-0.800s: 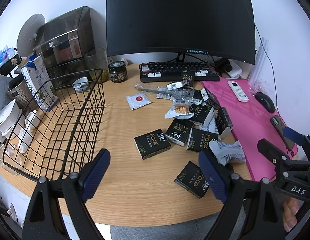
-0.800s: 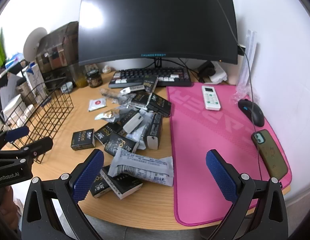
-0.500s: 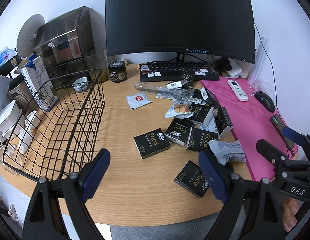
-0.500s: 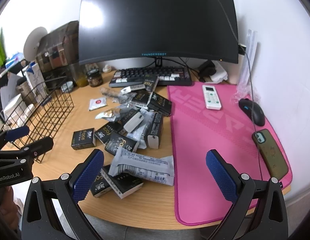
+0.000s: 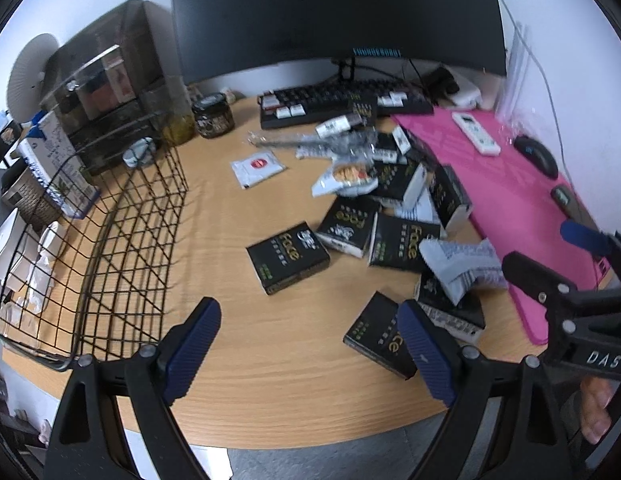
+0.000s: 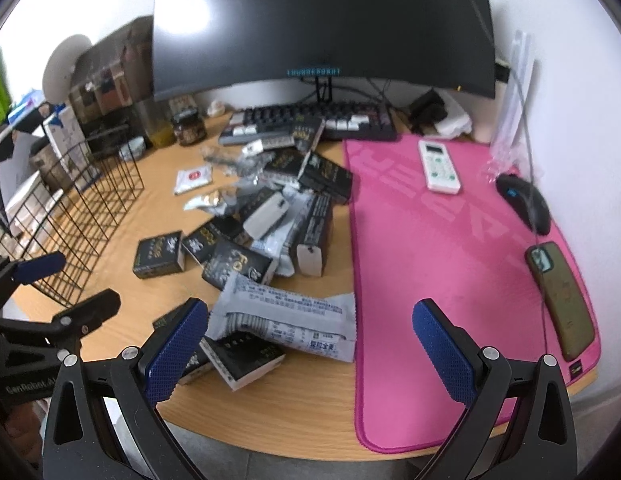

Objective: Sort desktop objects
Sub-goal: 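Move both tools toward the pile of tissue packs and snack bars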

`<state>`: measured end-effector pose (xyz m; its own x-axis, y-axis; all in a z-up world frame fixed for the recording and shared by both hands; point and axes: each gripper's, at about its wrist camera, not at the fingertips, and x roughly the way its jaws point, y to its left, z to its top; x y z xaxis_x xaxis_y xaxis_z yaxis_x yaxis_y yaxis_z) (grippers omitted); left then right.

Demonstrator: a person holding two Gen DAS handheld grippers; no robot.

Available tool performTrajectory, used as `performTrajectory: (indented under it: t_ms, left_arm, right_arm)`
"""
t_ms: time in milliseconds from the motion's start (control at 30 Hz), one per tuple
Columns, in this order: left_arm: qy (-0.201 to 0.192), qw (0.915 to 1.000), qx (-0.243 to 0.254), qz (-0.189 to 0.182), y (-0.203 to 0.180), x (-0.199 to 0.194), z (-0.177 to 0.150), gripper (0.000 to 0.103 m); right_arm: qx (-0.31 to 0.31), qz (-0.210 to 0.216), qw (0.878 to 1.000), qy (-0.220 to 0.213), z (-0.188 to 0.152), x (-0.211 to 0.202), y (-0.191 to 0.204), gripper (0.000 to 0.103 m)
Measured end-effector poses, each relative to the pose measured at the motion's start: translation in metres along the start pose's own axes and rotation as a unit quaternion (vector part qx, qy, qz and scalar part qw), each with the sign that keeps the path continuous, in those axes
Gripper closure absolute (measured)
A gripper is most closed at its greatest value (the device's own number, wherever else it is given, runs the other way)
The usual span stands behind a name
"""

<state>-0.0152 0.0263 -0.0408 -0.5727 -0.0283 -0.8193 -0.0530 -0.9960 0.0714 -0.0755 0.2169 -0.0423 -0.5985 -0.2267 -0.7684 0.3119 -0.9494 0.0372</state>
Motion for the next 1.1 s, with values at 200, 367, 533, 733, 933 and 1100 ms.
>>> performTrajectory:
  t_ms: [200,367,533,733,933,1100]
  left_arm:
    - [0.029,0.9995,0.007,-0.008,-0.005,0.024,-0.002,0.013]
    - [0.042,0.9991,0.002,-0.004,-0.003,0.037,-0.001,0.013]
    - [0.044,0.999,-0.008,-0.002,0.005,0.041,0.001,0.013]
    - [0.044,0.9989,-0.015,-0.003,0.012,0.038,0.002,0.013]
    - [0.04,0.9991,-0.012,-0.002,0.013,0.032,0.003,0.013]
    - [0.04,0.9992,-0.002,-0.001,0.009,0.032,0.002,0.013]
  right_arm:
    - [-0.013,0.01,0.999,0.039,-0.004,0.031,0.0,0.0]
    - [-0.019,0.026,0.998,0.055,-0.008,0.044,0.004,0.0]
    - [-0.042,0.032,0.997,0.058,-0.008,0.037,0.013,0.001]
    - [-0.069,0.018,0.996,0.054,-0.005,0.039,0.01,0.001]
    - [-0.144,-0.01,0.988,0.063,0.0,0.03,-0.002,0.001]
    - [-0.197,0.053,0.976,0.08,-0.001,0.049,-0.009,0.001]
